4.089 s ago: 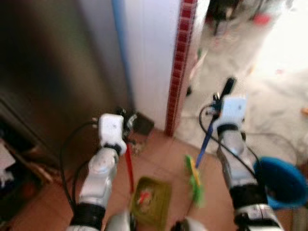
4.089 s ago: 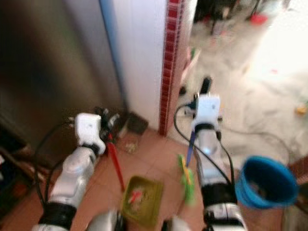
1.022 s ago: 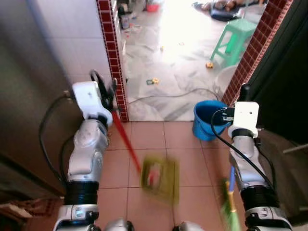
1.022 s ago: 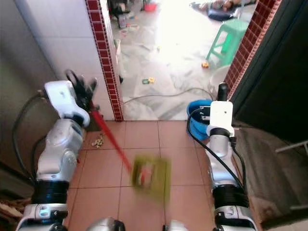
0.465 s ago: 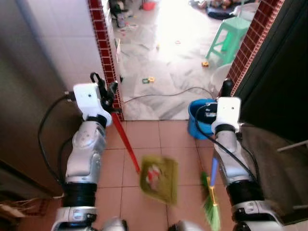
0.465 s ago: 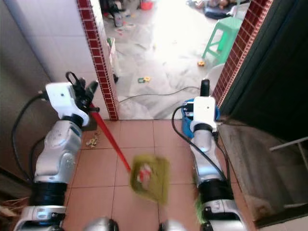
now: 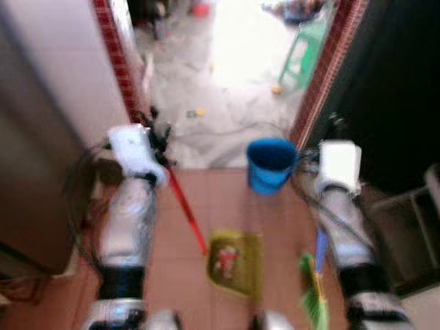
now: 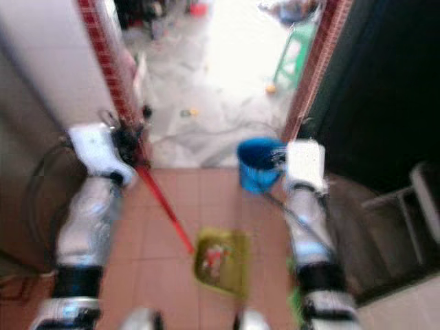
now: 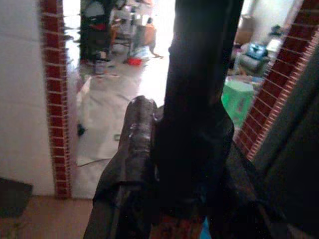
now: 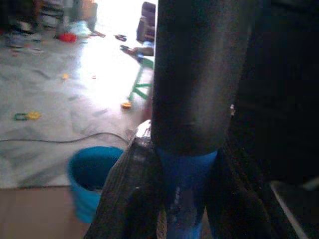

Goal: Sweep floor

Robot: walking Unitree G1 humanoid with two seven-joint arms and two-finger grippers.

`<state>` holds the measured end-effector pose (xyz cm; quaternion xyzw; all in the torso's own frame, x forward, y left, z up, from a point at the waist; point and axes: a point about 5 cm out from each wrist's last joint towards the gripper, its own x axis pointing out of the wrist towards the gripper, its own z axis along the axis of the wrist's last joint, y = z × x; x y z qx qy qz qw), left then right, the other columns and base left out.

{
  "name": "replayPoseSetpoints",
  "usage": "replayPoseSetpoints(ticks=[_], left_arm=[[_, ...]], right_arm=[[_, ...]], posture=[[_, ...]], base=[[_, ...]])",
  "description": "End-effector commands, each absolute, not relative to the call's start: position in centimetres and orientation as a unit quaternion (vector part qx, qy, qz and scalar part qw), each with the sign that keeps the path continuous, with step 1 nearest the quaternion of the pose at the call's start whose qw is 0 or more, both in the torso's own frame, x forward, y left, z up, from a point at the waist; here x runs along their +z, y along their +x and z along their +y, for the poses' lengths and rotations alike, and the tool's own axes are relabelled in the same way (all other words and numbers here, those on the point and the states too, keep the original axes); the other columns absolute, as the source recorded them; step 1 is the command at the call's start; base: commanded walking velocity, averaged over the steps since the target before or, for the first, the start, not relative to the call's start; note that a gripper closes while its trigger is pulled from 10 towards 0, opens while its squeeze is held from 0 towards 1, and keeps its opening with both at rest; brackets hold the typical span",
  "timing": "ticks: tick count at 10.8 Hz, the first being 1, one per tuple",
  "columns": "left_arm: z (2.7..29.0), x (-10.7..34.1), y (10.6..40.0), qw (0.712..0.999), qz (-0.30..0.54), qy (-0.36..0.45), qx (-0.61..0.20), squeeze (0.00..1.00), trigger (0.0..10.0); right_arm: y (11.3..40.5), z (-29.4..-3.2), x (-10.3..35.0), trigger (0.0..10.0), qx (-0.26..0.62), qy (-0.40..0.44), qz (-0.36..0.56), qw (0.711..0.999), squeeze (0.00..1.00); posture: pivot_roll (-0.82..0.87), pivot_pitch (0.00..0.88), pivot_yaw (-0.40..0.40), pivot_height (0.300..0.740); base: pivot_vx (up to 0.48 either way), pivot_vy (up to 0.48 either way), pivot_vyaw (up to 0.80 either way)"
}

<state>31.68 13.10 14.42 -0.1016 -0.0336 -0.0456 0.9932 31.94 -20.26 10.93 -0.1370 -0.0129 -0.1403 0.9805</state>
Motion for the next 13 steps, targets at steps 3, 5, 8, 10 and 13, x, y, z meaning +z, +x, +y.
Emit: replayPoseSetpoints(ticks=[3,5,8,10,13], left_arm=[[14.1,16.4,32.0,0.990,-0.075,-0.115,-0.030,0.00,10.0],[14.8,16.8,32.2,0.990,-0.085,-0.114,-0.016,0.00,10.0],[16.3,21.0,33.1,0.979,-0.154,-0.129,0.020,0.00,10.0],[16.8,23.8,33.4,0.970,-0.200,-0.134,0.021,0.00,10.0],[16.7,24.5,33.3,0.967,-0.210,-0.140,0.023,0.00,10.0]], right_arm=[[32.0,-19.8,11.7,10.0,-0.131,-0.144,-0.029,0.980,0.00],[32.0,-19.9,11.7,10.0,-0.131,-0.139,-0.028,0.981,0.00],[31.9,-20.2,11.4,10.0,-0.132,-0.142,-0.024,0.981,0.00],[31.9,-20.0,11.3,10.0,-0.130,-0.140,-0.022,0.981,0.00],[31.9,-19.8,11.2,10.0,-0.126,-0.138,-0.020,0.982,0.00]], posture=[[-0.05,0.000,0.003,0.740],[-0.05,0.000,0.002,0.740],[-0.05,0.000,-0.001,0.740],[-0.05,0.000,-0.003,0.740],[-0.05,0.000,-0.007,0.740]], base=[[0.000,0.000,0.00],[0.000,0.000,0.00],[0.000,0.000,0.00],[0.000,0.000,0.00],[0.324,0.081,-0.33]])
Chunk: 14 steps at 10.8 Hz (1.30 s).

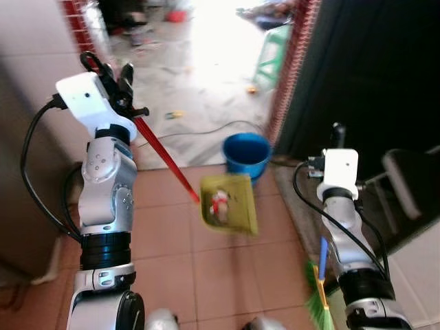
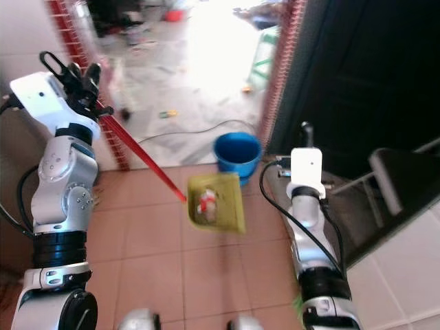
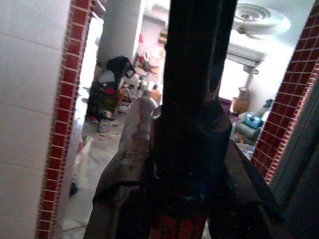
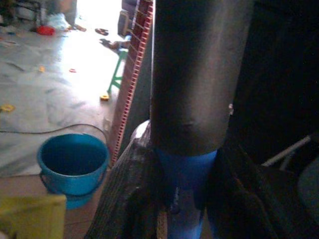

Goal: Sweep floor

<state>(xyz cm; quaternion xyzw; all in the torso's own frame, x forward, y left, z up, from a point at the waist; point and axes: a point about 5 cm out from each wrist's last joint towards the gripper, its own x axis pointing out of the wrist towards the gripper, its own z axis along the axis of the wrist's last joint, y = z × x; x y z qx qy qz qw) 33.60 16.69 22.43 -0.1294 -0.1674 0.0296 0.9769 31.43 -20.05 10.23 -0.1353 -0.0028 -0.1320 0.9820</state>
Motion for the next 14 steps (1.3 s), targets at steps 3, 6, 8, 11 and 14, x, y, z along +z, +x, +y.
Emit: replayPoseSetpoints(ticks=[3,6,8,11,14], left_arm=[[16.6,25.0,33.4,0.965,-0.217,-0.143,0.023,0.00,10.0],[16.9,26.2,33.5,0.961,-0.234,-0.147,0.024,0.00,10.0],[16.9,26.8,33.5,0.958,-0.242,-0.154,0.021,0.00,10.0],[16.9,27.4,33.5,0.955,-0.251,-0.158,0.021,0.00,10.0],[16.6,27.2,33.6,0.955,-0.246,-0.163,0.021,0.00,10.0]], right_arm=[[31.9,-19.8,11.1,10.0,-0.122,-0.139,-0.018,0.983,0.00],[32.0,-19.6,11.1,10.0,-0.116,-0.140,-0.018,0.983,0.00],[32.0,-19.6,11.1,10.0,-0.113,-0.141,-0.018,0.983,0.00],[32.0,-19.5,10.8,10.0,-0.112,-0.142,-0.016,0.983,0.00],[32.0,-19.3,10.7,10.0,-0.110,-0.141,-0.014,0.984,0.00]], posture=[[-0.05,0.000,-0.012,0.740],[-0.04,0.000,-0.017,0.740],[-0.04,0.000,-0.016,0.740],[-0.04,0.000,-0.017,0.740],[-0.04,0.000,-0.014,0.740]], base=[[0.409,0.250,0.00],[0.407,0.252,0.00],[0.409,0.247,0.00],[0.461,0.000,0.00],[0.480,0.000,0.00]])
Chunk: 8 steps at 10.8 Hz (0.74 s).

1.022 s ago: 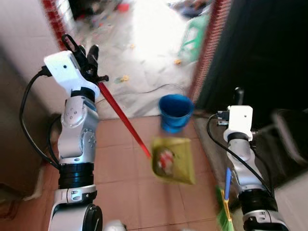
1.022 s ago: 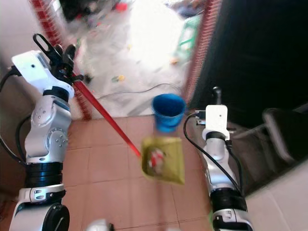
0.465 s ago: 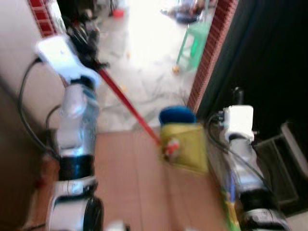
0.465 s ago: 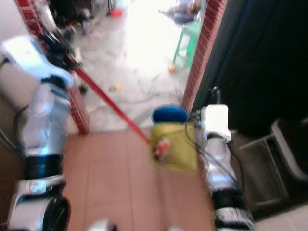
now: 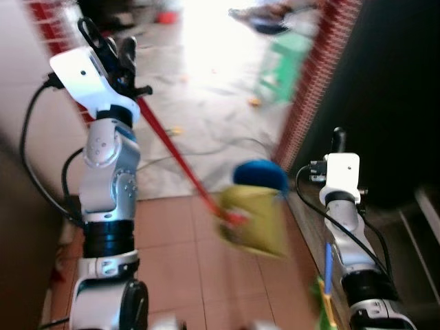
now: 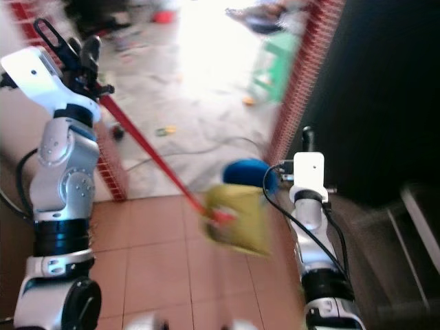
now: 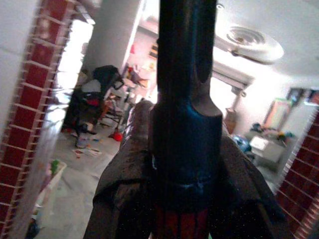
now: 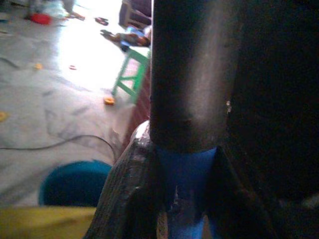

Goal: Sweep floor

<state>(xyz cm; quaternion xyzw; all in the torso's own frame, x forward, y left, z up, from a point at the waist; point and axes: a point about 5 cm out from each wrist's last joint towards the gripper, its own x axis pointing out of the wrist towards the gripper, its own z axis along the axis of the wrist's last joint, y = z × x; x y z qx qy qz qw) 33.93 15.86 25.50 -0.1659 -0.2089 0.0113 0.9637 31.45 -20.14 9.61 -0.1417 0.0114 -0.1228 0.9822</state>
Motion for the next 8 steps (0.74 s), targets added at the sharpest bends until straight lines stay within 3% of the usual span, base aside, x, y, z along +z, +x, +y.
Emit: replayPoseSetpoints(ticks=[1,8], left_arm=[[16.6,27.2,33.6,0.956,-0.246,-0.162,0.021,0.00,10.0],[15.2,26.9,33.5,0.958,-0.239,-0.161,0.005,0.00,10.0]], right_arm=[[32.1,-19.3,10.7,10.0,-0.110,-0.140,-0.013,0.984,0.00],[32.3,-19.0,10.6,10.0,-0.108,-0.136,-0.015,0.985,0.00]], posture=[[-0.04,0.000,-0.013,0.740],[-0.04,0.000,-0.006,0.740]], base=[[0.480,0.000,0.00],[0.462,0.000,0.00]])
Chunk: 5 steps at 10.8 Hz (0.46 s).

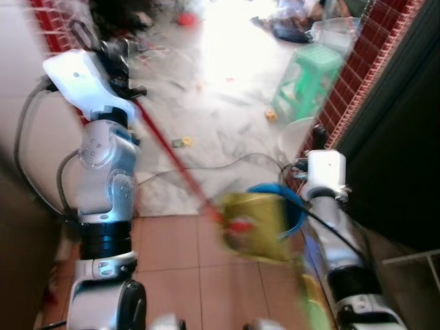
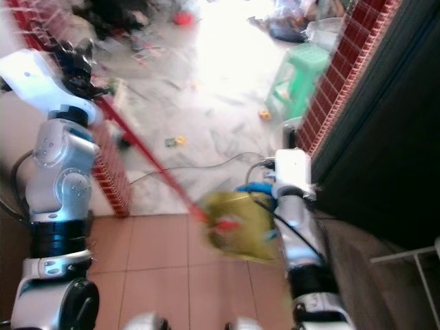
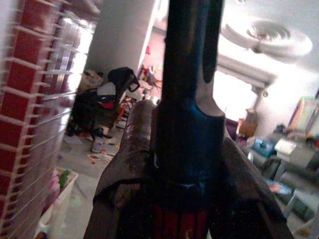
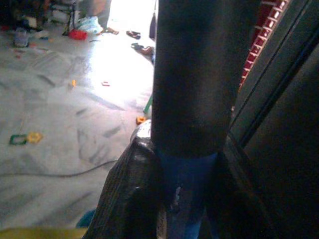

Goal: Sweep floor

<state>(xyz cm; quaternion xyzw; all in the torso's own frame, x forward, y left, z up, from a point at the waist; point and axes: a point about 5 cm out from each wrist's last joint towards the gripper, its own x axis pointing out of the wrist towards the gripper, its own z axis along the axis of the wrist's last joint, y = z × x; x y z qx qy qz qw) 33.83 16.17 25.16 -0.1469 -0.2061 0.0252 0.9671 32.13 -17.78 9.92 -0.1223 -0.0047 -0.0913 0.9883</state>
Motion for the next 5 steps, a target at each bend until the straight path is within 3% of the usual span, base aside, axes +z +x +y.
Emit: replayPoseSetpoints(ticks=[1,4,5], left_arm=[[15.06,26.98,33.58,0.957,-0.241,-0.160,0.003,0.00,10.0],[14.46,27.09,33.54,0.958,-0.245,-0.151,-0.003,0.00,10.0],[14.17,27.02,33.46,0.958,-0.245,-0.150,-0.007,0.00,10.0]], right_arm=[[32.30,-18.98,10.62,10.0,-0.108,-0.136,-0.015,0.985,0.00],[32.42,-18.82,10.59,10.0,-0.106,-0.135,-0.014,0.985,0.00],[32.46,-18.79,10.58,10.0,-0.105,-0.134,-0.015,0.985,0.00]], posture=[[-0.04,0.000,-0.006,0.740],[-0.04,0.000,-0.005,0.740],[-0.04,0.000,-0.005,0.740]], base=[[0.442,0.000,0.00],[0.437,0.000,0.00],[0.412,-0.240,0.00]])
